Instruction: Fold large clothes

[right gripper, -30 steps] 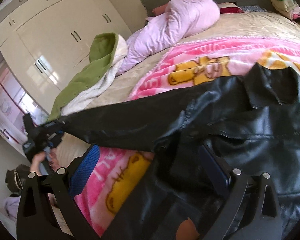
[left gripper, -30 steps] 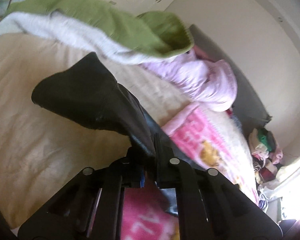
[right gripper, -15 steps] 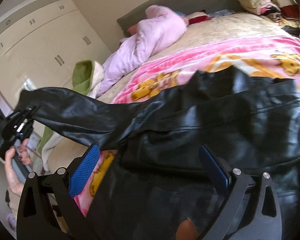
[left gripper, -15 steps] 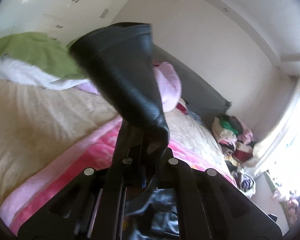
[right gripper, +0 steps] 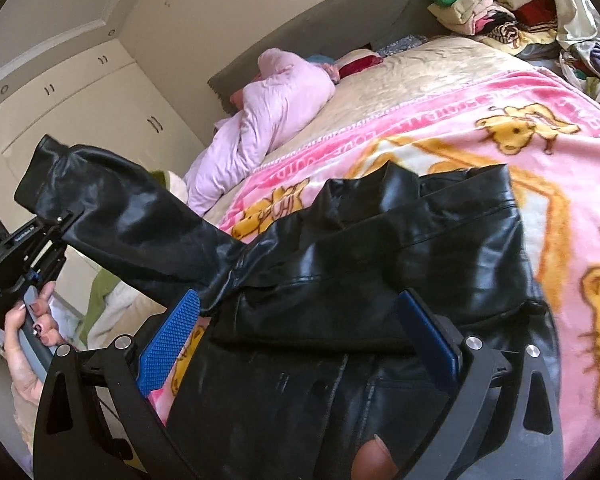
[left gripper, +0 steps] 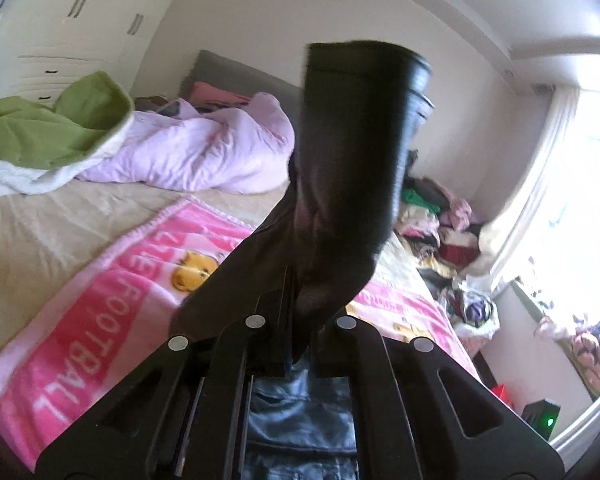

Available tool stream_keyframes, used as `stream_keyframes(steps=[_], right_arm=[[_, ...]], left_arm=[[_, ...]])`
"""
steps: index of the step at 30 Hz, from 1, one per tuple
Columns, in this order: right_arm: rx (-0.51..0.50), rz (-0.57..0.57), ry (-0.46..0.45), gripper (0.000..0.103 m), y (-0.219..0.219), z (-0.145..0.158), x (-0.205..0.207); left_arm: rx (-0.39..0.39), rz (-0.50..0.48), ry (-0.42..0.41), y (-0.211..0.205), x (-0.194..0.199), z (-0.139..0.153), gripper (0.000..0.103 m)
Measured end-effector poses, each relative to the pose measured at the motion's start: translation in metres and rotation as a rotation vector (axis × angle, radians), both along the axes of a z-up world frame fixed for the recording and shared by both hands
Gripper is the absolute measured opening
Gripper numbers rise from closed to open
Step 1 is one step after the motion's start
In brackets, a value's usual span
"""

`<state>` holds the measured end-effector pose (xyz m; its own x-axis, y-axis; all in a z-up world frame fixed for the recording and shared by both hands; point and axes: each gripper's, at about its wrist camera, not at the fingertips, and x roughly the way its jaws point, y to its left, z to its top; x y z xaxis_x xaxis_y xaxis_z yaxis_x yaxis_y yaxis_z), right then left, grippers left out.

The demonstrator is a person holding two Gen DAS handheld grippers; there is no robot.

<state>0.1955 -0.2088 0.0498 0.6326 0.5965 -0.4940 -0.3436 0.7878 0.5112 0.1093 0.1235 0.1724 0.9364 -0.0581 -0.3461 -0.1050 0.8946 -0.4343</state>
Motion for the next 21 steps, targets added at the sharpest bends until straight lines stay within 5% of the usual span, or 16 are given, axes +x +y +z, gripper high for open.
stream_keyframes(steps=[8,21], right_arm=[[0.003,0.021,-0.022,0.099,-0.025,0.006,-0.007],[-0.003,-0.153,0.036,0.099,-0.074,-0.021,-0.004]], left_arm=[[0.066,-0.091,0.071,-0.054,0.021,-0.015,0.0],[0.055,-0.36,0.198,-0.116,0.064,-0.079,0.001]])
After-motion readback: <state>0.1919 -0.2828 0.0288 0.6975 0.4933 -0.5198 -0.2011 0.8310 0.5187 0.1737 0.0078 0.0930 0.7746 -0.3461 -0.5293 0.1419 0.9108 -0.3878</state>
